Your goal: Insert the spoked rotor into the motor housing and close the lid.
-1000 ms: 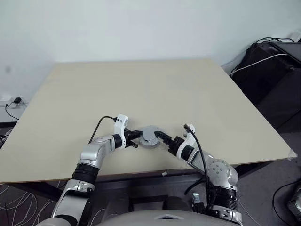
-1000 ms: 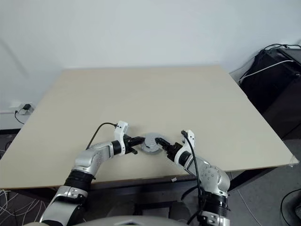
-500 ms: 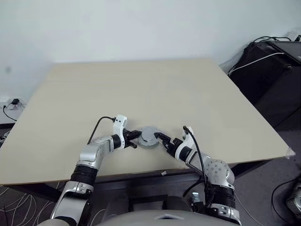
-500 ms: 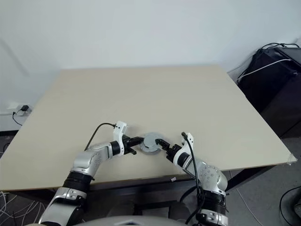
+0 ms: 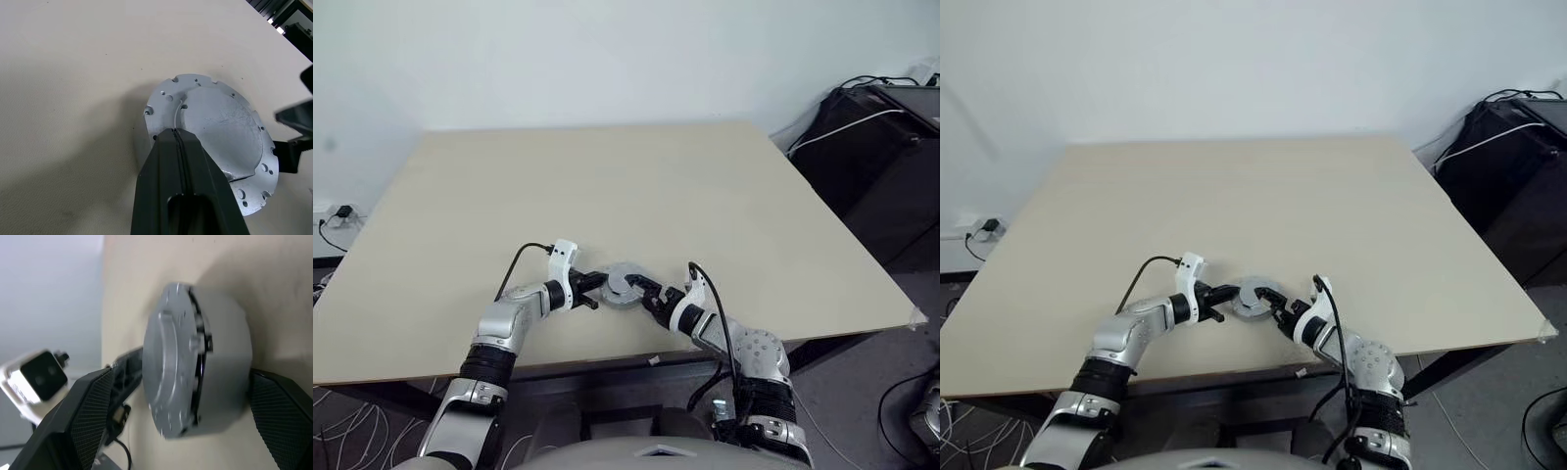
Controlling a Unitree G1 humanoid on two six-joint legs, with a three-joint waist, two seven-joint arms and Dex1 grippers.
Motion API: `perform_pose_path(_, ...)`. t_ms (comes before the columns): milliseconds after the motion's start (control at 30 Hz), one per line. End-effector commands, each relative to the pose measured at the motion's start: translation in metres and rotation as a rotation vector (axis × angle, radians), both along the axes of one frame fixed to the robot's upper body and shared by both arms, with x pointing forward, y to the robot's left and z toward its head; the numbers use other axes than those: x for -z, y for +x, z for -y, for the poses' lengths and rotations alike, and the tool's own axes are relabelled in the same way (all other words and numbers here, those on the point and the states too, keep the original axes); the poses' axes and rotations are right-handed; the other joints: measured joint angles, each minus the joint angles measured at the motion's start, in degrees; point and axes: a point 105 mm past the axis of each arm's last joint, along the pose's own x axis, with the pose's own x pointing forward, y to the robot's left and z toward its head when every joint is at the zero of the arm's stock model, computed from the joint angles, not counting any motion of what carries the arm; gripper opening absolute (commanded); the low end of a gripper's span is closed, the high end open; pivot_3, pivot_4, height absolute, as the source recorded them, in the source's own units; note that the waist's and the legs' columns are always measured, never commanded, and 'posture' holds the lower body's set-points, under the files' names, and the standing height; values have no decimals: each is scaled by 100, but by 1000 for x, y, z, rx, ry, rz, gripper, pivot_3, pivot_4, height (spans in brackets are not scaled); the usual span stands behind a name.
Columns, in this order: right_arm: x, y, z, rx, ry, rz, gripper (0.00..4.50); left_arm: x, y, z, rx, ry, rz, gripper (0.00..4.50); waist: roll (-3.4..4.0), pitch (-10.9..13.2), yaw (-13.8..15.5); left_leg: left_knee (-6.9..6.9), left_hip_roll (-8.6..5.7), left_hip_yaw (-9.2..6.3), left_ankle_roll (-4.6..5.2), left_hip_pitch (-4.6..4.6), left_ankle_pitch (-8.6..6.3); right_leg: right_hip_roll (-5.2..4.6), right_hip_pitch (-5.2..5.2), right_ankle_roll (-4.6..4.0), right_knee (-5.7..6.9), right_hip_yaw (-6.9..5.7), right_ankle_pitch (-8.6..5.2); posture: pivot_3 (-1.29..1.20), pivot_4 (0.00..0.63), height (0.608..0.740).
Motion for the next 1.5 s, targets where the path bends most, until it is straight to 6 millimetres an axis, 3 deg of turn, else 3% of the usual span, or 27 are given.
perform_pose_path(33, -10, 10, -20, 36, 97, 23, 4468, 6, -4, -2, 4, 35, -13, 0, 0, 0, -3, 1, 1, 0, 2, 2, 1, 5, 2, 1, 0, 0, 1, 0, 0, 740)
perform_pose_path(267, -14, 6, -29, 9, 141, 28, 4468, 6, -5, -3, -3, 38, -12, 0, 2, -2, -7, 3, 4, -1, -2, 10, -1, 5, 11, 7, 0, 3, 5, 0, 0, 740)
perform_pose_path(367, -14, 0, -32, -25, 140, 22, 3877, 6, -6, -3, -6, 37, -12, 0, 3, -2, -7, 2, 7, -1, -3, 8, -1, 4, 8, 7, 0, 4, 4, 0, 0, 740)
perform_pose_path(533, -12, -14, -41, -108, 130, -2, 2227, 7, -6, -2, -8, 33, -12, 0, 4, -4, -4, 0, 8, -1, -2, 0, -1, 1, -3, 4, 0, 5, 3, 0, 0, 740)
perform_pose_path(567, -11, -15, -41, -113, 126, -5, 2060, 7, -6, -2, -8, 32, -12, 0, 5, -4, -6, -1, 8, -1, -2, 0, -1, 1, -3, 3, 0, 6, 2, 0, 0, 740)
perform_pose_path(1033, -5, -25, -50, -155, 112, -35, 2055, 6, -5, -2, -9, 27, -9, 0, 13, -11, -60, 0, 8, -1, -19, 4, -11, 2, -2, 3, 3, 8, 3, 0, 0, 740)
perform_pose_path(1267, -6, -20, -45, -125, 105, -21, 2055, 3, -5, -1, -13, 17, 6, 0, 14, -12, -65, 1, 9, -1, -18, 10, -11, 8, 1, 5, 6, 9, 4, 0, 0, 740)
perform_pose_path(1500, -9, -15, -32, -73, 103, -2, 2055, -31, -4, 0, -52, -68, 147, 0, 13, -11, -67, 0, 10, -1, -3, -4, -2, 10, -16, 5, 5, 17, 4, 0, 0, 740)
